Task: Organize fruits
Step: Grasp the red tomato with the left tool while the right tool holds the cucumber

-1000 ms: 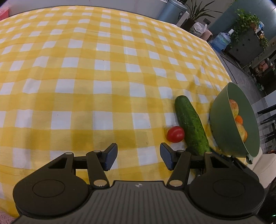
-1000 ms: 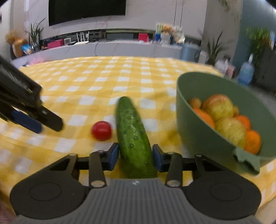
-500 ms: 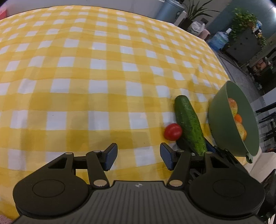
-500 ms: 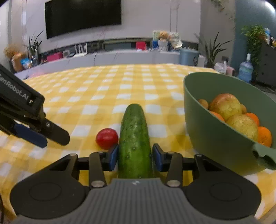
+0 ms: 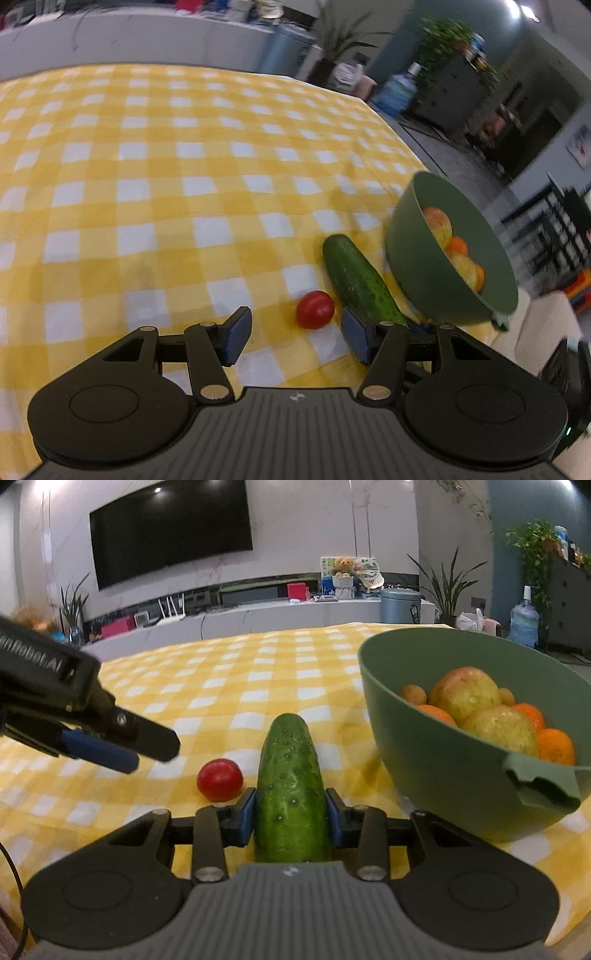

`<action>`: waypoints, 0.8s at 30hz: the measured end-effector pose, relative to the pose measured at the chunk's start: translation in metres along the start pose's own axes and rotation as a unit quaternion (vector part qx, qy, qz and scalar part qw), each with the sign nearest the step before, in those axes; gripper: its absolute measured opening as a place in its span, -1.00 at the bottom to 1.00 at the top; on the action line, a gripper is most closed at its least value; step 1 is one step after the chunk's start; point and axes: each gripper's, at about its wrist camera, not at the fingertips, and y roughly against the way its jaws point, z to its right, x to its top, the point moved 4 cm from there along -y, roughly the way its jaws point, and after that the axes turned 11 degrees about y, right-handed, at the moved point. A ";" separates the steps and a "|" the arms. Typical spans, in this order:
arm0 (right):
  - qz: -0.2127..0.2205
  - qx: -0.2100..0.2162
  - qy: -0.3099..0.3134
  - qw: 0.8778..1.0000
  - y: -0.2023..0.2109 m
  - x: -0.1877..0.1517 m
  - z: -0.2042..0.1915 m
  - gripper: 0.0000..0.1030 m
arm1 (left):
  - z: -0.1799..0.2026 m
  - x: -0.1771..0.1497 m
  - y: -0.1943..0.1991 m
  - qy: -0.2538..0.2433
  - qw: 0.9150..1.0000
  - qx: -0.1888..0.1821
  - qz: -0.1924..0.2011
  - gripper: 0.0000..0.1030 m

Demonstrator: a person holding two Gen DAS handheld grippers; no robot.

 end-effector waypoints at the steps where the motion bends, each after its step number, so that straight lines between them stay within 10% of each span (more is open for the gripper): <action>1: 0.002 -0.005 0.003 1.000 -0.002 0.000 -0.001 -0.30 | 0.001 0.000 0.000 -0.010 1.000 0.005 0.002 0.29; 17: 0.001 -0.019 -0.016 1.000 0.000 -0.002 0.009 -0.31 | 0.031 -0.022 -0.020 -0.184 0.983 0.008 0.025 0.27; 24: -0.010 -0.019 -0.002 1.000 -0.002 0.004 0.007 -0.31 | 0.029 -0.016 -0.035 -0.185 0.982 0.018 0.025 0.19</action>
